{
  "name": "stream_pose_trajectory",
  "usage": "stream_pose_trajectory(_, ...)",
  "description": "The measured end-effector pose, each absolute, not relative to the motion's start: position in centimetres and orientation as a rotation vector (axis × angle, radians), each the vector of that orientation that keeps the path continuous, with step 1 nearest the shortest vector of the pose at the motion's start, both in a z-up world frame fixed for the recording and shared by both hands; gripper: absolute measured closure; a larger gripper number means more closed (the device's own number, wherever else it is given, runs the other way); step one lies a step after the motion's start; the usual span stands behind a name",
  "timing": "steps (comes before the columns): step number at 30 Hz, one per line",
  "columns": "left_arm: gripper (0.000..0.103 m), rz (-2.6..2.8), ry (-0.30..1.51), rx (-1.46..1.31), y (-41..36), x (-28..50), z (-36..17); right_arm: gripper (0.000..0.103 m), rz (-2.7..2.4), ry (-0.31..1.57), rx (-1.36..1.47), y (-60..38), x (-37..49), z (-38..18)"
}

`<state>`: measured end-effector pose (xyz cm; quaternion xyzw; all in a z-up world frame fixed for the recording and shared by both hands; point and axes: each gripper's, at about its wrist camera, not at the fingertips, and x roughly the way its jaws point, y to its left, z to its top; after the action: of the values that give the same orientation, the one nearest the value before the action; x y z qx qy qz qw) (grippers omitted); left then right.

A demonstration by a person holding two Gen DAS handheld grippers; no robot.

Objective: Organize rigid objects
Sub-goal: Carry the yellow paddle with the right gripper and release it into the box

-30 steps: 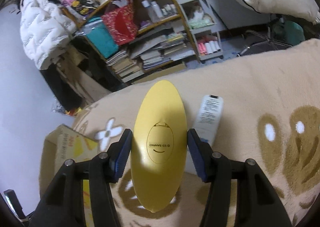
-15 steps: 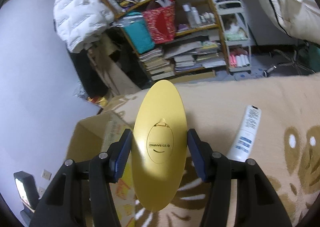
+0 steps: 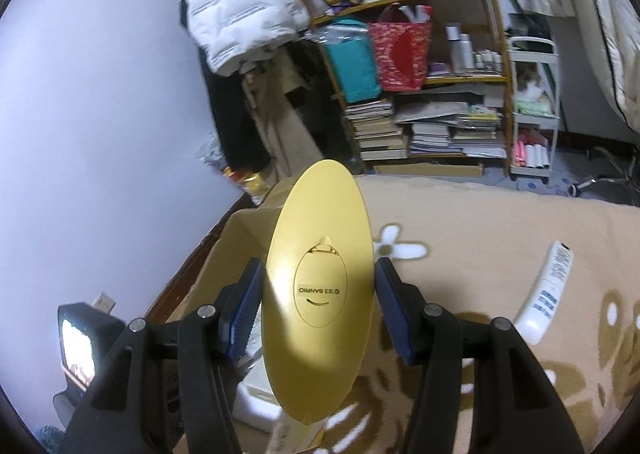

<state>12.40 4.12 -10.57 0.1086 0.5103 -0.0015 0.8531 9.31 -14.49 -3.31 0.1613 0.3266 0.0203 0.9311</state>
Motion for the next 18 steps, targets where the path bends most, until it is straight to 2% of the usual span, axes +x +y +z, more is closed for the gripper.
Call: stream_pose_trajectory(18, 0.079, -0.004, 1.074, 0.228, 4.2, 12.4, -10.6, 0.043, 0.159, 0.756, 0.281, -10.0, 10.2, -5.7)
